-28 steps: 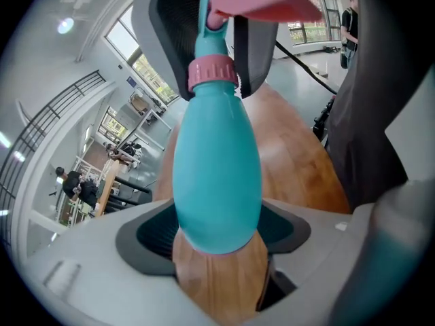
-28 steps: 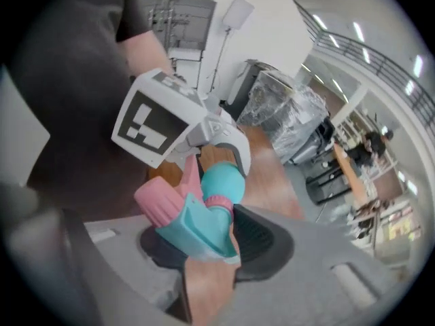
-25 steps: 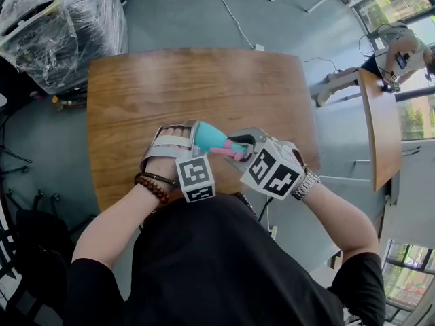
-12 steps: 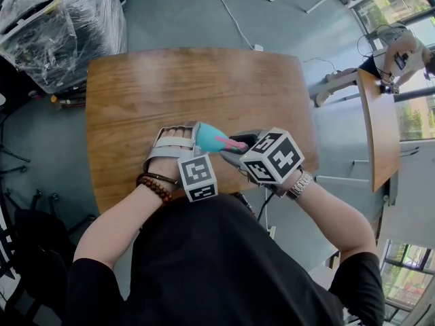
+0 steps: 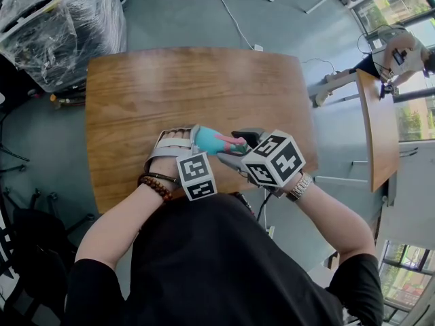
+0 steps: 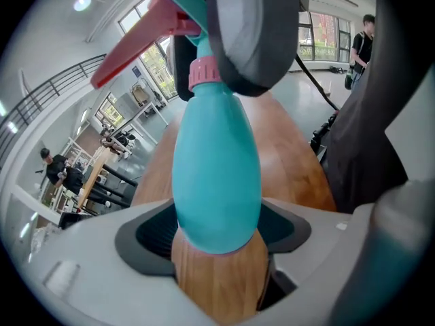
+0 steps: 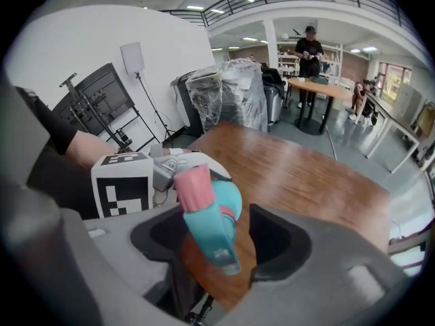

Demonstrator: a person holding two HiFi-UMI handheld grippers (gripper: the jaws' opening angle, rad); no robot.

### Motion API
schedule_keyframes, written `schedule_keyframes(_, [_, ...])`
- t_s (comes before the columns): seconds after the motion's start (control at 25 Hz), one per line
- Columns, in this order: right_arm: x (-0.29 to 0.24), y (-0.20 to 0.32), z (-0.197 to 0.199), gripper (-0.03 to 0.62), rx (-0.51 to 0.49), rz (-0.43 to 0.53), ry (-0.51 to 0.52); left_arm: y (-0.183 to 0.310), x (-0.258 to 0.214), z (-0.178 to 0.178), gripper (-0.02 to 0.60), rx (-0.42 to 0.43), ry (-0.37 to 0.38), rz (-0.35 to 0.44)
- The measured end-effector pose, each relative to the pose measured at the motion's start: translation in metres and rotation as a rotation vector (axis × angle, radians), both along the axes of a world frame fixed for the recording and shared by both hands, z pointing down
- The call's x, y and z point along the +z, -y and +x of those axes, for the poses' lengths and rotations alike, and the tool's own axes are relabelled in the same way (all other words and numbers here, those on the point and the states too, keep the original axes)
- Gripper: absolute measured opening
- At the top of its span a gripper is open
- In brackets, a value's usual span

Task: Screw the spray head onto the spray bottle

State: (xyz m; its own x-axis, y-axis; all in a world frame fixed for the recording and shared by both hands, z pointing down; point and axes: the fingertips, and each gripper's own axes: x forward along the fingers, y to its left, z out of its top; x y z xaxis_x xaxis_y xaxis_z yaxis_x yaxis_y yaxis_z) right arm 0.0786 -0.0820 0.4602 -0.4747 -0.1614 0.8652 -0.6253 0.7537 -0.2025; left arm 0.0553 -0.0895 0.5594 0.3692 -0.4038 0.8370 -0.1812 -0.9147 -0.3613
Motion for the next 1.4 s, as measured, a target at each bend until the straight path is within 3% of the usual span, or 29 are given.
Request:
schedule_keyframes(0.16, [-0.016,0.000,0.002,0.278,-0.109,0.113,-0.014,0.000,0.001,-0.002,0.390,-0.007,-0.044,-0.037])
schedule_keyframes(0.32, [-0.060,-0.004,0.002,0.281,-0.296,0.326,-0.005,0.001,0.002,-0.007,0.391,0.006,-0.078,-0.087])
schedule_keyframes(0.4, [-0.087,-0.008,0.004,0.281,-0.448,0.473,-0.077,0.002,0.002,-0.012,0.391,0.030,-0.089,-0.110])
schedule_keyframes(0.6, [-0.092,-0.023,0.018,0.281,-0.979,0.961,-0.479,-0.007,0.000,-0.017,0.391,0.145,-0.124,-0.197])
schedule_keyframes(0.68, [-0.080,-0.034,0.017,0.281,-1.182,1.080,-0.577,-0.013,-0.003,-0.016,0.391,0.194,-0.129,-0.241])
schedule_keyframes(0.8, [-0.067,-0.047,0.003,0.281,-1.357,1.176,-0.587,-0.021,-0.007,-0.013,0.391,0.260,-0.132,-0.288])
schedule_keyframes(0.92, [-0.056,-0.051,-0.008,0.281,-1.448,1.197,-0.570,-0.027,-0.010,-0.009,0.391,0.310,-0.128,-0.295])
schedule_keyframes(1.04, [-0.046,-0.049,-0.013,0.281,-1.463,1.130,-0.550,-0.031,-0.012,-0.004,0.391,0.342,-0.123,-0.275])
schedule_keyframes(1.2, [-0.039,-0.046,-0.013,0.278,-1.316,0.904,-0.461,-0.031,-0.016,0.004,0.391,0.349,-0.118,-0.220])
schedule_keyframes(1.28, [-0.034,-0.047,-0.011,0.246,-1.230,0.797,-0.418,-0.030,-0.016,0.006,0.391,0.338,-0.118,-0.200])
schedule_keyframes(1.4, [-0.034,-0.046,-0.009,0.218,-1.157,0.722,-0.380,-0.030,-0.016,0.008,0.391,0.323,-0.131,-0.183])
